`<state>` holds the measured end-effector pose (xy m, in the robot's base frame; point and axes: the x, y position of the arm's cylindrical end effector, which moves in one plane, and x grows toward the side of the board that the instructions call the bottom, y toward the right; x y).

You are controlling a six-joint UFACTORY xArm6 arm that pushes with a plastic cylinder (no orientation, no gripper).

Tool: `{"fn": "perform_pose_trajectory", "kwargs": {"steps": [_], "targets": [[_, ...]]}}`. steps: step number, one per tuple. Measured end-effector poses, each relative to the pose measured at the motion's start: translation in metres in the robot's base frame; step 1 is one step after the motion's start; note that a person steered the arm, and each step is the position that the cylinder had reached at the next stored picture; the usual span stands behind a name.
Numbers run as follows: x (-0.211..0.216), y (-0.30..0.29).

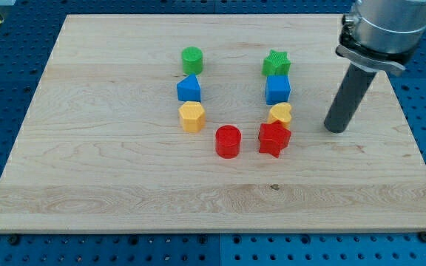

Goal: Nudge the red star towards the bottom a bit

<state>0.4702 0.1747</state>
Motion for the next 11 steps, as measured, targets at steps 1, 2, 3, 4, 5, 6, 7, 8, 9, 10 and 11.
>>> {"fn": "perform_pose_trajectory", "kwargs": {"steps": [1, 2, 3, 4, 5, 6, 7, 8, 9, 10, 11], "targets": [[-0.001, -0.003], [-0.001, -0.003], [-0.004, -0.003], [-0.008, -0.003], [-0.014, -0.003], [-0.019, -0.003], [-0.026, -0.003], [-0.032, -0.003], [-0.032, -0.003], [-0.020, -0.003], [-0.012, -0.006]]}}
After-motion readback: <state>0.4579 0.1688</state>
